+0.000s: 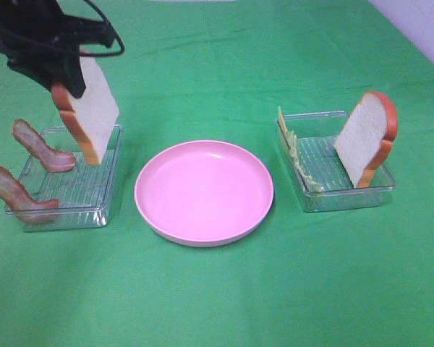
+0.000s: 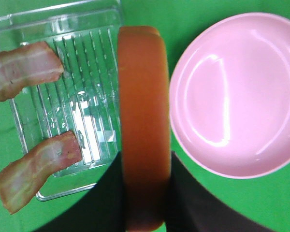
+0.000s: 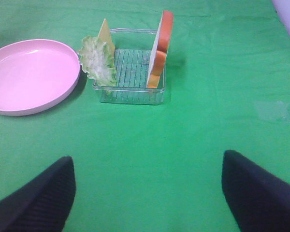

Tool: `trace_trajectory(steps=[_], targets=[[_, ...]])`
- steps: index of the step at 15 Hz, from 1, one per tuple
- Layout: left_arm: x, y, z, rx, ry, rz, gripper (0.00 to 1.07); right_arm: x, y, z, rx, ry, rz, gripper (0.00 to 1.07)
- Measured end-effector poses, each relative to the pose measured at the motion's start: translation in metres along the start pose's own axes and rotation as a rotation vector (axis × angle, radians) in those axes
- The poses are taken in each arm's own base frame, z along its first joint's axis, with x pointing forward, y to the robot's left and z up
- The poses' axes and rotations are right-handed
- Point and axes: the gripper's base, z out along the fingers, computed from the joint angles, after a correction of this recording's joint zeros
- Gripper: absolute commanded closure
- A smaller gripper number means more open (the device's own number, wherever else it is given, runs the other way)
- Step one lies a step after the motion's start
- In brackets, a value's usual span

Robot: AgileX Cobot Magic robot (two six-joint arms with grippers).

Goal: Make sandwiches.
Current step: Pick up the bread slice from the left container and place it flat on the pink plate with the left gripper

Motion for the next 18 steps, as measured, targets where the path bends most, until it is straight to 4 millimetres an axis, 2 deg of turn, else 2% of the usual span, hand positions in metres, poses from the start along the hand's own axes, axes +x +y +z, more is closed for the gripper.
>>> trace_trajectory(steps=[2,3,4,6,10,14,15,17,18], targets=[[-0.002,0.014,-0.022,0.123,-0.035,-0.006,1.07,0.0,0.0,0.0,0.0,0.0,0.0,0.29],[-0.004,0.022,-0.022,0.292,-0.039,0.012,1.07,0.0,0.0,0.0,0.0,0.0,0.0,0.29],[-0.003,0.024,-0.02,0.317,-0.036,0.008,1.07,0.0,0.0,0.0,0.0,0.0,0.0,0.29],[0.006,0.022,-0.001,0.464,-0.014,0.013,1.07,0.0,0.0,0.0,0.0,0.0,0.0,0.29],[0.019,0.019,0.055,0.642,0.028,-0.076,1.07,0.0,0.0,0.0,0.0,0.0,0.0,0.29],[0.022,0.0,0.096,0.678,0.082,-0.1,1.07,0.0,0.0,0.0,-0.001,0.0,0.0,0.29],[0.027,-0.014,0.119,0.654,0.099,-0.088,1.07,0.0,0.0,0.0,-0.002,0.0,0.001,0.29],[0.03,-0.022,0.137,0.627,0.103,-0.09,1.07,0.0,0.0,0.0,-0.002,0.0,0.001,0.29],[0.03,-0.023,0.139,0.626,0.102,-0.096,1.07,0.0,0.0,0.0,-0.002,0.0,0.001,0.29]])
